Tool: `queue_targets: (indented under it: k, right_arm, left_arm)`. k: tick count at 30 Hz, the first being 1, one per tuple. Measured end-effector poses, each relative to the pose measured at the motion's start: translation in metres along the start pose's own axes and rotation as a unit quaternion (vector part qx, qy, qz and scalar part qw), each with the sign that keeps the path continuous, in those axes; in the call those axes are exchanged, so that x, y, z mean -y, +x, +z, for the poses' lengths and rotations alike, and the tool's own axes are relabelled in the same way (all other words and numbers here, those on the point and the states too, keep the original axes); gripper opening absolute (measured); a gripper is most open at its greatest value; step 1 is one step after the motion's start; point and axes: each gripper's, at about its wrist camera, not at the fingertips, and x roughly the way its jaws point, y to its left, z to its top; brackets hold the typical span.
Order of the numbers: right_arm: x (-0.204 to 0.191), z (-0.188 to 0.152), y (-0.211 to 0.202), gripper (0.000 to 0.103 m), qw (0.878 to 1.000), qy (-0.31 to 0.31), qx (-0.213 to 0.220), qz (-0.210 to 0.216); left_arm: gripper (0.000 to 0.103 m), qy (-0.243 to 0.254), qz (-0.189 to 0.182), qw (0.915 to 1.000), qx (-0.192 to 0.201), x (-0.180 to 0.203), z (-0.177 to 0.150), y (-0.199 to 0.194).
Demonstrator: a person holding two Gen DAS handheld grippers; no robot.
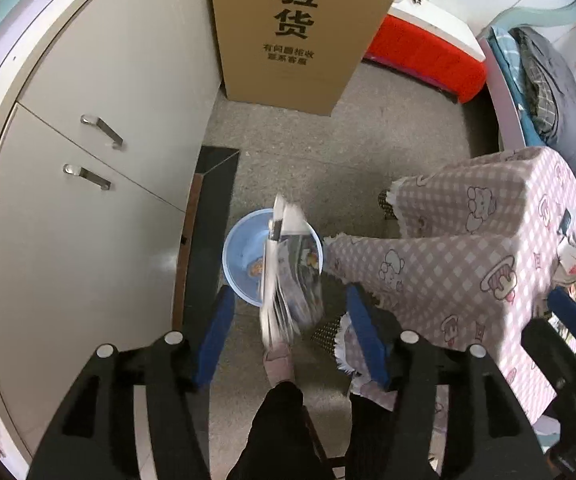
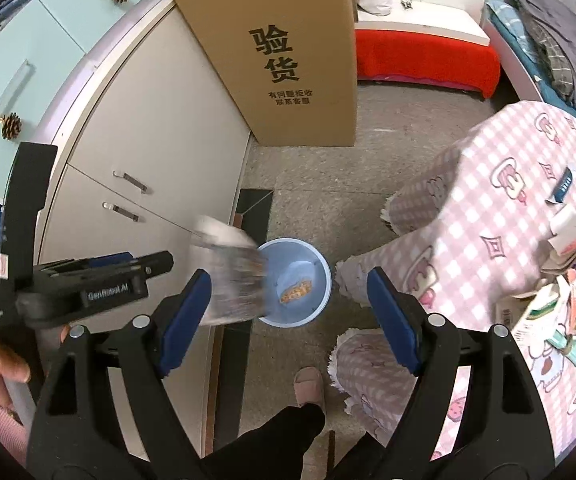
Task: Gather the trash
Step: 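Carry newspaper and bread bag to the blue wastebasket and drop both, then grasp the white carton with the left gripper while the right gripper grasps the red-white wrapper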
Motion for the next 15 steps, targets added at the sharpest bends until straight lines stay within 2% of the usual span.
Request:
queue_targets:
  k: [1, 5, 8, 15]
  right_arm:
    - [0.003, -0.001, -0.003, 0.079, 1.000, 0.003, 0.001, 0.001]
    - [0.014, -0.002, -0.015, 0.079, 1.000, 0.010, 0.009, 0.004]
    - [0.025, -0.004, -0.025, 0.079, 1.000, 0.017, 0.016, 0.006]
    - [0.067, -0.015, -0.056, 0.079, 0.999, 0.040, 0.033, 0.004]
  left_arm:
    - [0.062, -0.006, 0.000, 1.0000, -0.003, 0.001, -0.001, -0.001]
    - [0.063, -0.010, 0.014, 0.9999, 0.003, 0.007, -0.008, -0.006]
    - [0.063, -0.009, 0.010, 0.9999, 0.008, 0.018, -0.017, -0.015]
    - [0.063, 0.033, -0.011, 0.9991, 0.023, 0.081, -0.037, -0.035]
